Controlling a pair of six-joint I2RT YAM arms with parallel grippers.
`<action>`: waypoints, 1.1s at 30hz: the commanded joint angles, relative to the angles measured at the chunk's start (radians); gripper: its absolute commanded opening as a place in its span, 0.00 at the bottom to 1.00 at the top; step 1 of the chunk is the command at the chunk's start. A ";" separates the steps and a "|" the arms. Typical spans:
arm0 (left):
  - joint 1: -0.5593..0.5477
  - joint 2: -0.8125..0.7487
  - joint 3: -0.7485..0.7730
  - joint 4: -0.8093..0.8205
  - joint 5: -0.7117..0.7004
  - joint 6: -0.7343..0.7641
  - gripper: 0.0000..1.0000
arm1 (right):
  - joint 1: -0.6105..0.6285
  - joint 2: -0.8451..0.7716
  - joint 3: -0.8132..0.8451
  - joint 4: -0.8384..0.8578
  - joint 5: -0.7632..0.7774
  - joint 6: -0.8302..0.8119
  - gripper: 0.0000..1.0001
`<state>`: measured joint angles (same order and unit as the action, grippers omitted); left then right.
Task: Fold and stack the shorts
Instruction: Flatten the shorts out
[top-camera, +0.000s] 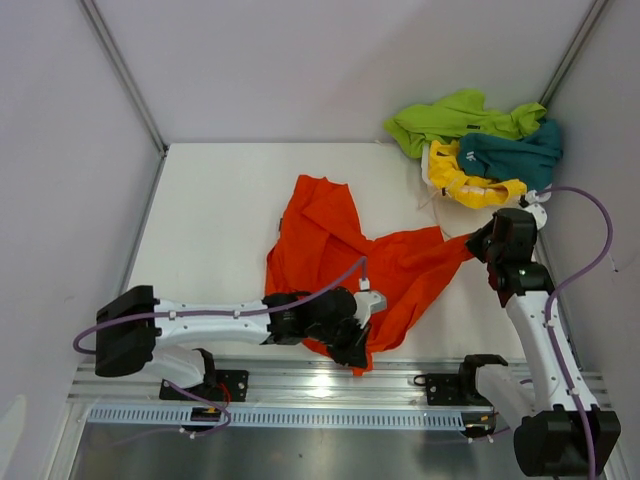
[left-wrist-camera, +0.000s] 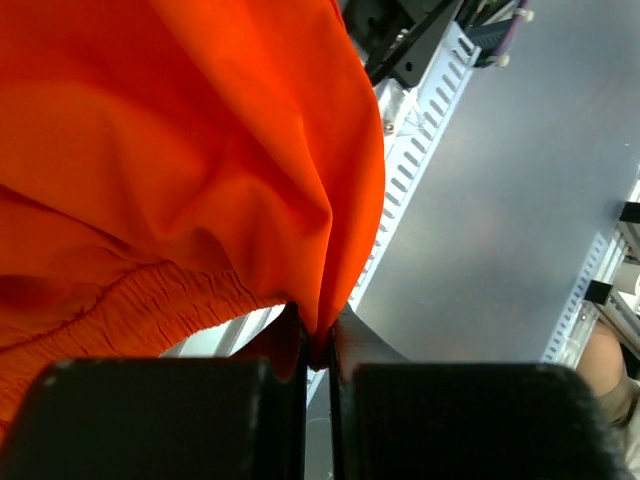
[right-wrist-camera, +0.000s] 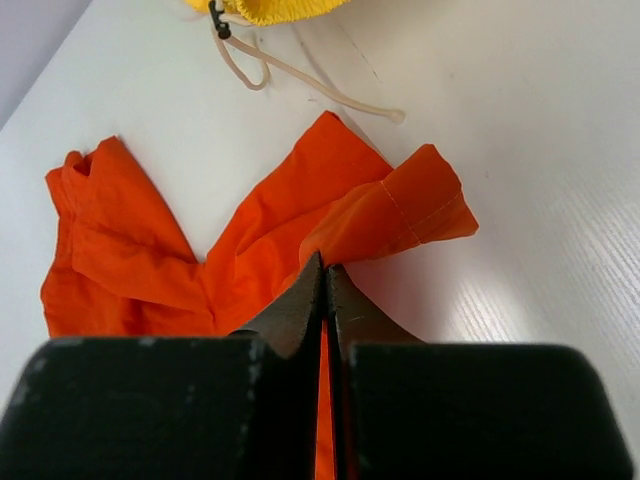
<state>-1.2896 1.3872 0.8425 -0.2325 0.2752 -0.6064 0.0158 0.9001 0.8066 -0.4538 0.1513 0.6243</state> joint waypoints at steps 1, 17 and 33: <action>-0.022 0.010 0.000 0.104 0.036 -0.049 0.05 | -0.005 0.036 0.063 -0.011 0.021 -0.051 0.00; 0.134 -0.247 -0.060 -0.073 -0.080 -0.032 0.99 | -0.142 -0.084 -0.061 -0.129 0.002 -0.126 0.96; 0.469 -0.553 -0.200 -0.429 -0.415 -0.125 0.99 | 0.507 -0.035 -0.053 0.032 -0.061 -0.124 0.93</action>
<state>-0.8341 0.8406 0.6750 -0.6109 -0.0891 -0.6701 0.4240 0.8227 0.7406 -0.5152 0.0292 0.5003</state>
